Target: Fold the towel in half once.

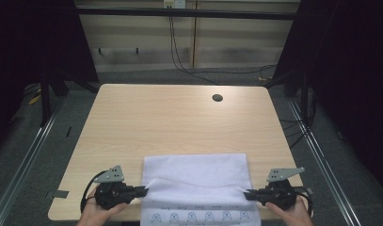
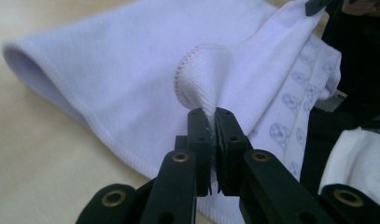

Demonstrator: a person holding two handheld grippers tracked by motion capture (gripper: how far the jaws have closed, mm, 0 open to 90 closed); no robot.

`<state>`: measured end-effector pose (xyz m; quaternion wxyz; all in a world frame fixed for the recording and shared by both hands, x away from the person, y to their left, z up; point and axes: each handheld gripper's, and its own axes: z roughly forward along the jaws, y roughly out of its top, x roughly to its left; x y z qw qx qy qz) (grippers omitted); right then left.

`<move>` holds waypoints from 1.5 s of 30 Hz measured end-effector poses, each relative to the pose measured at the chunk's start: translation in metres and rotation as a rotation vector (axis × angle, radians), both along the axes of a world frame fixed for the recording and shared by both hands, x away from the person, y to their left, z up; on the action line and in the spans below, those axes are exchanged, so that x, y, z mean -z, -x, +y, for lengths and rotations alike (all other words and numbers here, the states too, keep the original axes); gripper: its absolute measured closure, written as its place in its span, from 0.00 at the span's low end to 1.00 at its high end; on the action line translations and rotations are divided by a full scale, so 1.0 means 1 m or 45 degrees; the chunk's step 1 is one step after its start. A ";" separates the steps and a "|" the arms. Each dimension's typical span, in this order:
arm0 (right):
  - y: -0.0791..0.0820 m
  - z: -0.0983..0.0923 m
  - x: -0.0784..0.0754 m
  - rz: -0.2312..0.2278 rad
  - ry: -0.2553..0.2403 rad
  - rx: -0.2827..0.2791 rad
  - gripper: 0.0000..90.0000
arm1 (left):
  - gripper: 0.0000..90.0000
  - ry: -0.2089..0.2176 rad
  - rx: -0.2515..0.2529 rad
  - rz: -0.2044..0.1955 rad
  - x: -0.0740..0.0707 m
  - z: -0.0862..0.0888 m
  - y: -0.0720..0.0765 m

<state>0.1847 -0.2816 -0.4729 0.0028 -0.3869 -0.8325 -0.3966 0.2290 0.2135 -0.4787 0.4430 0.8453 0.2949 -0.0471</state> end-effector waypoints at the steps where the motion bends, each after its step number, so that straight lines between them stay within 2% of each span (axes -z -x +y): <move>1: 0.002 0.002 0.004 0.025 0.029 -0.003 0.97 | 0.96 -0.029 0.015 0.025 0.004 -0.002 0.000; 2: 0.003 0.005 0.005 0.027 0.069 -0.006 0.97 | 0.96 -0.044 0.036 0.053 0.006 -0.003 0.000; 3: 0.003 0.006 0.005 0.033 0.068 -0.007 0.97 | 0.96 -0.067 0.057 0.047 0.008 -0.006 0.000; 6: 0.000 0.007 0.009 0.055 0.090 0.007 0.97 | 0.96 -0.124 0.066 0.090 0.015 -0.011 -0.005; 8: -0.003 0.012 0.015 0.069 0.154 -0.009 0.97 | 0.96 -0.121 0.055 0.104 0.017 -0.012 -0.008; 11: -0.010 0.013 0.016 0.094 0.116 0.006 0.97 | 0.96 -0.125 0.033 0.077 0.018 -0.011 -0.014; 13: -0.016 0.013 0.018 0.091 0.104 0.018 0.97 | 0.97 -0.139 0.023 0.026 0.019 -0.010 -0.021; 14: -0.020 0.014 0.018 0.083 0.101 0.030 0.97 | 0.97 -0.166 -0.002 -0.009 0.018 -0.009 -0.026; 15: -0.023 0.016 0.018 0.044 0.124 0.038 0.97 | 0.97 -0.164 -0.023 -0.018 0.018 -0.008 -0.032; 16: -0.026 0.021 0.017 0.004 0.165 0.045 0.97 | 0.97 -0.146 -0.030 -0.006 0.020 -0.006 -0.041; 17: -0.031 0.025 0.016 -0.018 0.202 0.046 0.97 | 0.97 -0.147 -0.057 -0.013 0.020 -0.005 -0.050; 19: -0.044 0.029 0.016 -0.019 0.200 0.057 0.97 | 0.97 -0.143 -0.100 -0.023 0.021 -0.003 -0.070; 20: -0.053 0.029 0.018 -0.018 0.180 0.066 0.97 | 0.97 -0.133 -0.125 -0.015 0.022 -0.003 -0.081; 21: -0.060 0.030 0.018 -0.019 0.192 0.078 0.97 | 0.97 -0.138 -0.129 -0.031 0.023 -0.005 -0.091; 22: -0.069 0.030 0.018 -0.021 0.193 0.072 0.97 | 0.97 -0.146 -0.141 -0.042 0.023 -0.008 -0.101; 24: -0.084 0.031 0.017 -0.040 0.237 0.099 0.97 | 0.97 -0.186 -0.175 -0.082 0.022 -0.016 -0.119; 26: -0.101 0.031 0.018 -0.047 0.231 0.135 0.97 | 0.97 -0.208 -0.204 -0.109 0.022 -0.022 -0.138; 28: -0.120 0.030 0.018 -0.060 0.252 0.170 0.97 | 0.97 -0.181 -0.228 -0.098 0.024 -0.023 -0.160; 30: -0.141 0.029 0.019 -0.074 0.257 0.201 0.97 | 0.97 -0.137 -0.282 -0.096 0.028 -0.023 -0.180; 31: -0.152 0.029 0.021 -0.097 0.259 0.223 0.97 | 0.97 -0.143 -0.299 -0.100 0.028 -0.024 -0.187; 34: -0.182 0.031 0.022 -0.114 0.276 0.280 0.97 | 0.97 -0.205 -0.336 -0.152 0.026 -0.027 -0.203; 35: -0.190 0.034 0.021 -0.119 0.305 0.308 0.97 | 0.97 -0.214 -0.347 -0.161 0.026 -0.027 -0.207; 37: -0.204 0.042 0.022 -0.188 0.372 0.311 0.97 | 0.97 -0.197 -0.400 -0.193 0.029 -0.028 -0.215; 39: -0.217 0.045 0.022 -0.163 0.364 0.351 0.97 | 0.97 -0.183 -0.423 -0.178 0.030 -0.026 -0.221; 40: -0.221 0.046 0.021 -0.155 0.370 0.365 0.97 | 0.97 -0.180 -0.426 -0.173 0.030 -0.026 -0.222; 42: -0.223 0.043 0.022 -0.137 0.331 0.389 0.97 | 0.97 -0.160 -0.425 -0.170 0.031 -0.024 -0.224; 43: -0.224 0.041 0.022 -0.123 0.315 0.390 0.97 | 0.97 -0.144 -0.429 -0.152 0.032 -0.023 -0.224; 45: -0.222 0.038 0.022 -0.114 0.311 0.378 0.97 | 0.97 -0.174 -0.438 -0.156 0.030 -0.025 -0.223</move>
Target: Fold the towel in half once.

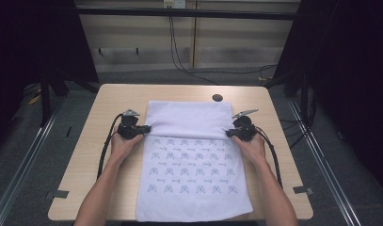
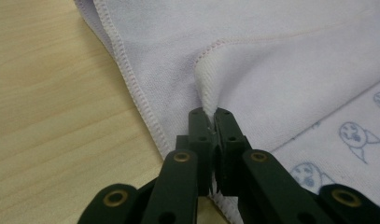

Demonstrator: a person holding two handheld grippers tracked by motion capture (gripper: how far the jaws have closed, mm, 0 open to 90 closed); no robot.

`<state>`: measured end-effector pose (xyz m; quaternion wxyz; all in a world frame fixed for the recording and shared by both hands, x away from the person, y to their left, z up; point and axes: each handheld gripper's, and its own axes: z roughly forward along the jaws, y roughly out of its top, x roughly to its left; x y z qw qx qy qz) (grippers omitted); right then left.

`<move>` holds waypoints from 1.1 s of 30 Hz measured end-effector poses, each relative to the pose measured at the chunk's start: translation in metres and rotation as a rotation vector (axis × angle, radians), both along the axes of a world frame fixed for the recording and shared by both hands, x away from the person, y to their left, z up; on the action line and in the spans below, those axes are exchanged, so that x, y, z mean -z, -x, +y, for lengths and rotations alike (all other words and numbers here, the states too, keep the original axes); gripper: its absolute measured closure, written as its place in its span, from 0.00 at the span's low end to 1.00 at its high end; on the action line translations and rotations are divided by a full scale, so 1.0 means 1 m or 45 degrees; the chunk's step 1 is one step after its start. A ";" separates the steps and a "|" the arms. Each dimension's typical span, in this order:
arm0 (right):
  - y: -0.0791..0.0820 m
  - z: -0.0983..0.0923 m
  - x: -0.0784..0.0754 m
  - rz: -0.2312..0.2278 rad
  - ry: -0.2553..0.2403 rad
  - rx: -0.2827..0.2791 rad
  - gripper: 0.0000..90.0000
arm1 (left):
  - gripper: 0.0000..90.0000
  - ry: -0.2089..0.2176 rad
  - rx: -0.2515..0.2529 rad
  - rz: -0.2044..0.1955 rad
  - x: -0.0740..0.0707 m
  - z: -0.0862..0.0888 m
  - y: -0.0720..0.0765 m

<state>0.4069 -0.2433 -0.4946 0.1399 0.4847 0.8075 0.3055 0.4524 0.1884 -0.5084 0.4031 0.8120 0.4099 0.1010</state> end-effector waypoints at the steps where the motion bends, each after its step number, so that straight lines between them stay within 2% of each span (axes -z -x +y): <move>1: 0.001 -0.002 0.000 0.009 -0.008 -0.001 0.97 | 0.97 -0.003 -0.005 0.004 -0.001 -0.002 0.001; 2: 0.002 -0.003 -0.001 0.010 -0.023 -0.009 0.97 | 0.97 -0.014 -0.003 0.000 -0.002 -0.002 0.002; 3: 0.004 -0.004 -0.001 0.007 -0.041 -0.011 0.97 | 0.97 -0.003 -0.002 0.002 -0.005 -0.002 0.002; 5: 0.006 -0.008 -0.006 -0.040 -0.102 -0.028 0.97 | 0.97 0.011 -0.008 -0.023 -0.012 0.000 0.004; 6: 0.007 -0.012 -0.011 -0.063 -0.160 -0.027 0.97 | 0.97 0.031 -0.016 -0.037 -0.019 0.003 0.005; 8: 0.007 -0.019 -0.023 -0.120 -0.232 -0.015 0.97 | 0.97 0.122 -0.006 -0.058 -0.033 0.009 0.008; 10: 0.009 -0.024 -0.036 -0.180 -0.236 0.002 0.97 | 0.97 0.185 0.020 -0.088 -0.048 0.011 0.013; 11: 0.011 -0.027 -0.042 -0.203 -0.262 -0.001 0.97 | 0.97 0.199 0.034 -0.112 -0.056 0.013 0.017; 13: 0.015 -0.031 -0.056 -0.241 -0.301 -0.011 0.97 | 0.97 0.235 0.061 -0.128 -0.069 0.017 0.025; 14: 0.017 -0.033 -0.063 -0.255 -0.314 -0.018 0.97 | 0.97 0.241 0.076 -0.129 -0.074 0.018 0.029; 15: 0.020 -0.035 -0.071 -0.264 -0.330 -0.025 0.97 | 0.97 0.218 0.090 -0.130 -0.080 0.019 0.035; 17: 0.026 -0.036 -0.083 -0.285 -0.294 -0.021 0.97 | 0.97 0.245 0.123 -0.126 -0.090 0.019 0.047; 21: 0.047 -0.035 -0.094 -0.292 -0.274 -0.064 0.97 | 0.97 0.234 0.165 -0.168 -0.105 0.022 0.073; 23: 0.061 -0.038 -0.098 -0.305 -0.305 -0.098 0.97 | 0.97 0.297 0.172 -0.172 -0.112 0.029 0.084; 24: 0.068 -0.039 -0.102 -0.310 -0.325 -0.118 0.97 | 0.97 0.307 0.181 -0.187 -0.116 0.032 0.090; 25: 0.076 -0.040 -0.106 -0.323 -0.339 -0.140 0.97 | 0.97 0.294 0.175 -0.197 -0.120 0.033 0.095; 26: 0.083 -0.040 -0.110 -0.327 -0.350 -0.164 0.97 | 0.97 0.304 0.181 -0.195 -0.125 0.034 0.101; 28: 0.097 -0.038 -0.119 -0.339 -0.302 -0.193 0.97 | 0.97 0.306 0.204 -0.217 -0.134 0.035 0.115; 29: 0.103 -0.038 -0.124 -0.340 -0.307 -0.209 0.97 | 0.97 0.312 0.209 -0.224 -0.138 0.035 0.122; 31: 0.118 -0.038 -0.131 -0.347 -0.297 -0.237 0.97 | 0.97 0.342 0.240 -0.219 -0.144 0.038 0.136; 33: 0.131 -0.041 -0.135 -0.346 -0.330 -0.258 0.97 | 0.97 0.343 0.279 -0.196 -0.144 0.039 0.151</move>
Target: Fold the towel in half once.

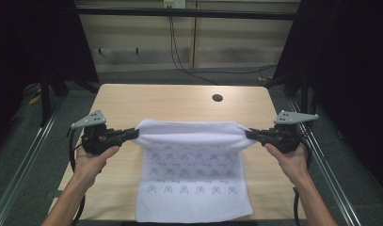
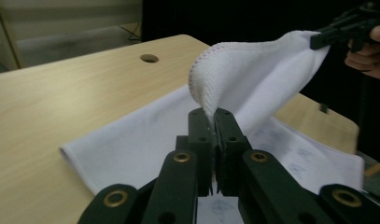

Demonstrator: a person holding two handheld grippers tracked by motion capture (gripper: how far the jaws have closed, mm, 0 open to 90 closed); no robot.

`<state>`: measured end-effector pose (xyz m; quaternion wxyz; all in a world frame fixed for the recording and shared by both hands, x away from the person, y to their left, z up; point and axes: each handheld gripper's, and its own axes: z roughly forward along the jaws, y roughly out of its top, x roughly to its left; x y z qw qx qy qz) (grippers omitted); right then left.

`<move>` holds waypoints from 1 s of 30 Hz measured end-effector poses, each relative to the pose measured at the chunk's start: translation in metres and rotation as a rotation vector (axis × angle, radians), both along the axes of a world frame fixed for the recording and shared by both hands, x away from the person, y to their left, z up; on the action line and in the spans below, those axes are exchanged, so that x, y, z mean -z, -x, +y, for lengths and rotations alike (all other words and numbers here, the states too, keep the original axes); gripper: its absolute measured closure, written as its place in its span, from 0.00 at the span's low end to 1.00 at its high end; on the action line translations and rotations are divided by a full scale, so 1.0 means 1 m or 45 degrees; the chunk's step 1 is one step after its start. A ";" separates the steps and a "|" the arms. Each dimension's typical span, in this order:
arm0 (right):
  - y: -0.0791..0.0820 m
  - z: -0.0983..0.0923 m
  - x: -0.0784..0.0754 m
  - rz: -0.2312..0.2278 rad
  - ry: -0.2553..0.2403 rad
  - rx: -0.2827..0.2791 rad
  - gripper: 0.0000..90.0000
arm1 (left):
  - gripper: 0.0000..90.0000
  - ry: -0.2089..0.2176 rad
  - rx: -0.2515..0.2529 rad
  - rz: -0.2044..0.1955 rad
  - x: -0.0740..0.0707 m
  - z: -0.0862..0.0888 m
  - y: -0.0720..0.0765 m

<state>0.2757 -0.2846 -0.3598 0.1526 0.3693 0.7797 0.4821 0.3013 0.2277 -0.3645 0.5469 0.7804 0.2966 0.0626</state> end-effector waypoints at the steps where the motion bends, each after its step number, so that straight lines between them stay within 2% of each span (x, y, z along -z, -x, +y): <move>1: 0.007 -0.001 0.000 -0.007 -0.013 -0.007 0.97 | 0.97 -0.015 0.018 0.004 0.003 0.000 0.008; 3: 0.020 -0.003 0.005 0.008 -0.036 -0.032 0.97 | 0.97 -0.037 0.037 0.028 0.013 0.000 0.021; 5: 0.030 -0.004 0.018 0.042 -0.013 -0.037 0.97 | 0.97 -0.049 0.067 0.084 0.032 -0.002 0.033; 8: 0.044 -0.004 0.047 0.128 -0.008 -0.055 0.97 | 0.97 -0.115 0.129 0.158 0.063 -0.008 0.050; 9: 0.050 -0.003 0.056 0.158 -0.002 -0.063 0.97 | 0.97 -0.171 0.150 0.153 0.071 -0.009 0.055; 10: 0.055 -0.003 0.065 0.183 0.024 -0.078 0.96 | 0.97 -0.217 0.175 0.153 0.077 -0.008 0.057; 12: 0.063 -0.002 0.082 0.258 -0.004 -0.107 0.95 | 0.96 -0.203 0.157 0.218 0.090 -0.004 0.057; 14: 0.069 -0.001 0.096 0.300 0.013 -0.145 0.94 | 0.96 -0.257 0.188 0.246 0.102 -0.007 0.059; 16: 0.074 0.000 0.106 0.366 0.025 -0.187 0.91 | 0.95 -0.266 0.232 0.271 0.110 -0.009 0.062; 17: 0.077 0.001 0.109 0.373 0.052 -0.203 0.89 | 0.94 -0.274 0.256 0.269 0.112 -0.010 0.064; 18: 0.079 0.001 0.111 0.387 0.052 -0.214 0.88 | 0.92 -0.285 0.269 0.268 0.113 -0.011 0.067; 20: 0.085 0.001 0.112 0.423 0.065 -0.309 0.83 | 0.89 -0.280 0.317 0.259 0.111 -0.009 0.072; 21: 0.088 0.003 0.112 0.448 0.076 -0.334 0.82 | 0.88 -0.298 0.321 0.239 0.110 -0.008 0.075; 23: 0.095 0.004 0.113 0.449 0.091 -0.359 0.81 | 0.88 -0.302 0.326 0.240 0.110 -0.004 0.080; 25: 0.102 0.003 0.114 0.449 0.109 -0.361 0.76 | 0.87 -0.309 0.333 0.229 0.109 0.001 0.086; 27: 0.109 -0.001 0.113 0.449 0.117 -0.356 0.72 | 0.83 -0.301 0.374 0.218 0.106 0.005 0.091; 30: 0.118 -0.012 0.105 0.420 0.075 -0.326 0.68 | 0.80 -0.261 0.382 0.212 0.101 0.012 0.097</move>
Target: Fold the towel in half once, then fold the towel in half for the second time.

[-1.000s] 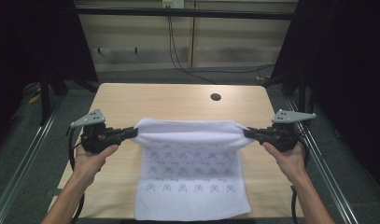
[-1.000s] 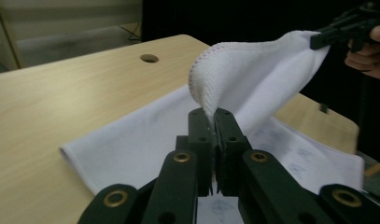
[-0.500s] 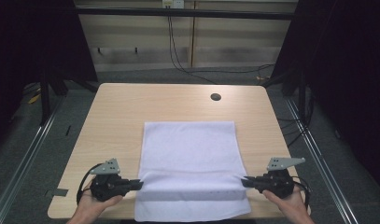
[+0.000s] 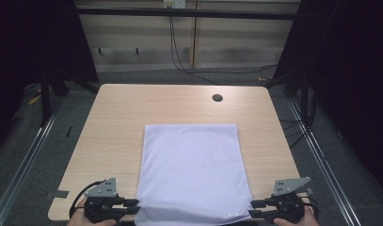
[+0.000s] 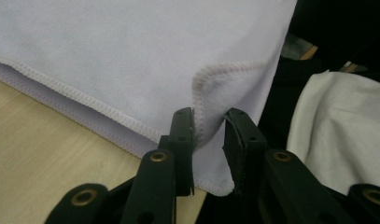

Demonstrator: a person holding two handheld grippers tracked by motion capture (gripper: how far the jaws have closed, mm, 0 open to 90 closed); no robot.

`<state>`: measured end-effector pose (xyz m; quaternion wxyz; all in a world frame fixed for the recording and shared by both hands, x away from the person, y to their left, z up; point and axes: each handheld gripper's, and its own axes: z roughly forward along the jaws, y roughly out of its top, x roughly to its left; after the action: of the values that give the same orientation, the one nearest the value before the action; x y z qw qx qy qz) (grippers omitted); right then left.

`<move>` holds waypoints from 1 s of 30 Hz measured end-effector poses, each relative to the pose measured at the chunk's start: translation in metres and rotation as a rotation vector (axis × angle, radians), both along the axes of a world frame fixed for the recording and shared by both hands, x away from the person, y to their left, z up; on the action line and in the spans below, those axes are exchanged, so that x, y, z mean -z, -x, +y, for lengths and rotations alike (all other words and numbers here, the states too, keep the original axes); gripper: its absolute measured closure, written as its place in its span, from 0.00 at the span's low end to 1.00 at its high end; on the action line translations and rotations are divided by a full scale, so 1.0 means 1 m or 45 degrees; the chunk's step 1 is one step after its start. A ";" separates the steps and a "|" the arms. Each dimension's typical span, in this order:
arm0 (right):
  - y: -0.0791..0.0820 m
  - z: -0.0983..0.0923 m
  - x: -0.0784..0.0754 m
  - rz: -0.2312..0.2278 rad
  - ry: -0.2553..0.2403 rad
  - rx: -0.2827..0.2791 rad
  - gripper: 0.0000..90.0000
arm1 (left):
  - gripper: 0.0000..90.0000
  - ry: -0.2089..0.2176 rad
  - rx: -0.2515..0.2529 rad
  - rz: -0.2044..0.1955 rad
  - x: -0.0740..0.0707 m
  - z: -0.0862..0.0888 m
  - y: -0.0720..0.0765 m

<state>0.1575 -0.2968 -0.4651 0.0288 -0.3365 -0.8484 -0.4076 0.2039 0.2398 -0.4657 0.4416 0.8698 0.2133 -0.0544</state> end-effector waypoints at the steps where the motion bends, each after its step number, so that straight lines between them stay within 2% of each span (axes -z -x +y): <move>1: 0.002 -0.004 -0.002 -0.013 -0.006 0.036 0.69 | 0.80 0.005 -0.004 -0.005 -0.001 0.002 0.000; 4: -0.005 -0.010 -0.002 -0.061 -0.044 0.120 0.70 | 0.79 0.049 -0.059 -0.003 -0.004 0.005 -0.012; 7: -0.025 -0.005 -0.003 -0.108 -0.037 0.173 0.69 | 0.78 0.040 -0.126 -0.011 -0.002 0.001 -0.032; 9: -0.042 0.001 -0.003 -0.130 -0.035 0.195 0.69 | 0.76 0.056 -0.200 0.009 0.004 -0.004 -0.050; 10: -0.052 0.004 -0.003 -0.140 -0.040 0.220 0.70 | 0.77 0.046 -0.229 0.032 0.008 -0.007 -0.061; 11: -0.063 0.008 -0.003 -0.145 -0.038 0.228 0.70 | 0.75 0.015 -0.251 0.036 0.010 -0.011 -0.071; 12: -0.073 0.013 -0.002 -0.148 -0.019 0.224 0.70 | 0.74 -0.011 -0.276 0.017 0.012 -0.014 -0.079; 13: -0.084 0.018 -0.001 -0.162 0.007 0.220 0.70 | 0.74 -0.009 -0.303 0.023 0.015 -0.017 -0.089; 15: -0.105 0.028 0.003 -0.181 0.046 0.238 0.70 | 0.73 -0.022 -0.359 -0.007 0.019 -0.024 -0.105; 17: -0.125 0.036 0.010 -0.176 0.077 0.255 0.69 | 0.72 -0.005 -0.389 0.001 0.023 -0.029 -0.122; 18: -0.135 0.039 0.013 -0.161 0.088 0.264 0.69 | 0.72 -0.028 -0.398 0.000 0.025 -0.033 -0.130; 19: -0.144 0.042 0.018 -0.147 0.105 0.264 0.69 | 0.71 -0.050 -0.412 -0.023 0.026 -0.035 -0.138; 20: -0.152 0.045 0.021 -0.154 0.136 0.272 0.69 | 0.71 -0.059 -0.420 -0.035 0.028 -0.038 -0.145; 21: -0.159 0.048 0.024 -0.152 0.147 0.298 0.68 | 0.70 -0.088 -0.451 -0.039 0.030 -0.040 -0.152; 22: -0.164 0.050 0.028 -0.132 0.132 0.328 0.67 | 0.71 -0.111 -0.481 -0.058 0.031 -0.041 -0.157; 23: -0.168 0.052 0.030 -0.129 0.124 0.338 0.67 | 0.72 -0.085 -0.484 -0.045 0.032 -0.041 -0.161; 24: -0.170 0.055 0.032 -0.134 0.129 0.343 0.66 | 0.72 -0.086 -0.467 -0.014 0.034 -0.041 -0.164; 25: -0.170 0.059 0.035 -0.130 0.152 0.337 0.65 | 0.71 -0.104 -0.460 -0.029 0.035 -0.041 -0.164; 26: -0.168 0.062 0.035 -0.149 0.174 0.339 0.65 | 0.72 -0.103 -0.452 -0.038 0.037 -0.042 -0.163; 30: -0.160 0.061 0.033 -0.111 0.167 0.317 0.64 | 0.71 -0.096 -0.439 -0.043 0.038 -0.042 -0.161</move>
<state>0.3177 -0.2361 -0.4980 -0.0810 -0.4224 -0.8252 -0.3661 0.3648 0.1977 -0.5041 0.4149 0.8371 0.3537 0.0447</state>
